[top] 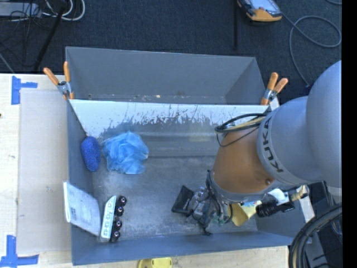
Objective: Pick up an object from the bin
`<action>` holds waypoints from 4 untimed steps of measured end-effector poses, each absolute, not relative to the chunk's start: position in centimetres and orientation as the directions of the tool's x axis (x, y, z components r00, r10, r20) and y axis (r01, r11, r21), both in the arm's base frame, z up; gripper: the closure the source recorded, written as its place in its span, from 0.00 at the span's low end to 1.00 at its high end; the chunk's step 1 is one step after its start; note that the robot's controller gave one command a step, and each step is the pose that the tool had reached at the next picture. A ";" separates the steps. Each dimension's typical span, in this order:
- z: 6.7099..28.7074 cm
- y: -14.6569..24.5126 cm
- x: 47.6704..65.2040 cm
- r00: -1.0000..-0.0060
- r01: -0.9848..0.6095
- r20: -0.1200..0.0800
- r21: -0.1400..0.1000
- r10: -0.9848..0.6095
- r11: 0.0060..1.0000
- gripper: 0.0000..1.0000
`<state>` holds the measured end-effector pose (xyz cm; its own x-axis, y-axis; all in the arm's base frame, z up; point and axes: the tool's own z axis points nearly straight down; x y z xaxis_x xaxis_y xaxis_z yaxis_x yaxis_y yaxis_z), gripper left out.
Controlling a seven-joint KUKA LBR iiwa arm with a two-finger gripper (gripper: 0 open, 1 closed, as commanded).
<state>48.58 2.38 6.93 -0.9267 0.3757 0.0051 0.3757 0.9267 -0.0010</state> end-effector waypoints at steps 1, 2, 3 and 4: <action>6.9 2.4 48.6 -0.926 0.376 0.005 -0.001 0.376 0.926 1.00; 7.4 2.4 48.4 -0.926 0.377 0.009 -0.003 0.377 0.926 1.00; 9.5 2.3 48.3 -0.927 0.376 0.012 -0.004 0.376 0.927 1.00; 11.2 2.3 48.6 -0.927 0.375 0.002 0.000 0.375 0.927 1.00</action>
Offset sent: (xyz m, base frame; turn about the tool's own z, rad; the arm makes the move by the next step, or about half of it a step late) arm 0.0000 -0.0003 0.1025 0.0000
